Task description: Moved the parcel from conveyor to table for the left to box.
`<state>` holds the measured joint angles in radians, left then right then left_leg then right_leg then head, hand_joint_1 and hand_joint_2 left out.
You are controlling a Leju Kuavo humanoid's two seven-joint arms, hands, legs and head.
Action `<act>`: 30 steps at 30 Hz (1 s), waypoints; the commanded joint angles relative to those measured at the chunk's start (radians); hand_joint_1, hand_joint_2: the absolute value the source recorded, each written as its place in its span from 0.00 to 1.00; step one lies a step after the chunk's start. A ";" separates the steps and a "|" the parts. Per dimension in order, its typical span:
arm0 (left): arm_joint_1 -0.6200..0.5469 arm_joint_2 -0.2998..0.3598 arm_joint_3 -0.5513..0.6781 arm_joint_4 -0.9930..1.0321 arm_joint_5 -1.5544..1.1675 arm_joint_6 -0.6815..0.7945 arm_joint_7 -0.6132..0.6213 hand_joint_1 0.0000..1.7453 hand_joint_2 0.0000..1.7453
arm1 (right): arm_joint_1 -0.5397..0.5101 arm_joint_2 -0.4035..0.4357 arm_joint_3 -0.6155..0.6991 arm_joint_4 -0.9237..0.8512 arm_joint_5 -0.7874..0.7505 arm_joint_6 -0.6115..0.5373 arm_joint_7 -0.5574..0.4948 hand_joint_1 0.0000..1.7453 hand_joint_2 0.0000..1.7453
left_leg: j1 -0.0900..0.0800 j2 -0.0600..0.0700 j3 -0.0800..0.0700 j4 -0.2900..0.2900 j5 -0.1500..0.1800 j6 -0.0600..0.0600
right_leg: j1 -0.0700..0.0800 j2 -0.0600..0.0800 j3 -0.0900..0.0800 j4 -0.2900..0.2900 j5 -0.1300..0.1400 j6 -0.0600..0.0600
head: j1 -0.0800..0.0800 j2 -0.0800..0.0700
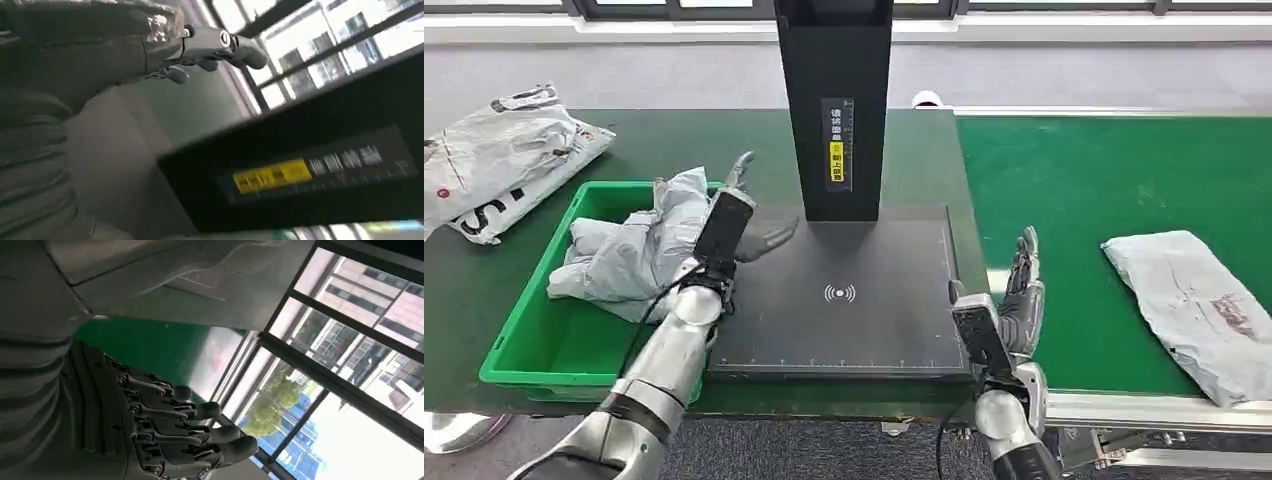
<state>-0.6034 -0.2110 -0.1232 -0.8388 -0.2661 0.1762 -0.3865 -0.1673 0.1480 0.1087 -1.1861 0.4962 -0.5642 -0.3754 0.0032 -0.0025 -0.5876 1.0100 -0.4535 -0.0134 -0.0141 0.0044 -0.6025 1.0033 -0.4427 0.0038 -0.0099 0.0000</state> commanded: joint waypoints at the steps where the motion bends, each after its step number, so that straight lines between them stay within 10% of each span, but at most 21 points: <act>1: 0.026 -0.058 -0.175 0.193 0.050 0.030 -0.064 0.00 1.00 | -0.098 -0.070 -0.045 0.226 0.157 -0.083 0.096 0.00 1.00 | 0.000 -0.002 0.004 -0.003 0.001 0.001 | 0.000 -0.002 0.006 -0.004 0.000 0.000 | 0.000 0.000; 10: 0.015 -0.093 -0.234 0.238 0.117 0.058 -0.108 0.00 1.00 | -0.118 -0.096 -0.245 0.346 0.400 -0.134 0.127 0.00 1.00 | -0.001 -0.003 0.002 -0.002 0.000 0.001 | -0.001 -0.004 0.004 -0.003 0.000 0.001 | 0.000 0.000; 18: 0.029 -0.099 -0.255 0.258 0.158 0.100 -0.122 0.00 1.00 | -0.165 -0.173 -0.484 0.492 0.967 -0.134 0.473 0.00 1.00 | 0.000 -0.005 0.004 -0.003 0.000 0.002 | 0.000 -0.005 0.007 -0.006 0.001 0.001 | 0.000 0.000; 30: 0.033 -0.095 -0.239 0.258 0.169 0.123 -0.110 0.00 1.00 | -0.220 -0.249 -0.451 0.700 1.075 -0.134 0.706 0.00 1.00 | -0.001 -0.003 0.001 -0.001 0.000 0.002 | -0.001 -0.003 0.003 -0.003 0.001 0.001 | 0.000 0.000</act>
<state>-0.5560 -0.3250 -0.3407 -0.6313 -0.1064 0.2747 -0.5062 -0.2940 -0.0153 -0.2999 -0.7675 1.5084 -0.7019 0.1569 0.0026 -0.0048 -0.5885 1.0103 -0.4539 -0.0116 -0.0150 0.0022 -0.6022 1.0019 -0.4420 0.0055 -0.0099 0.0000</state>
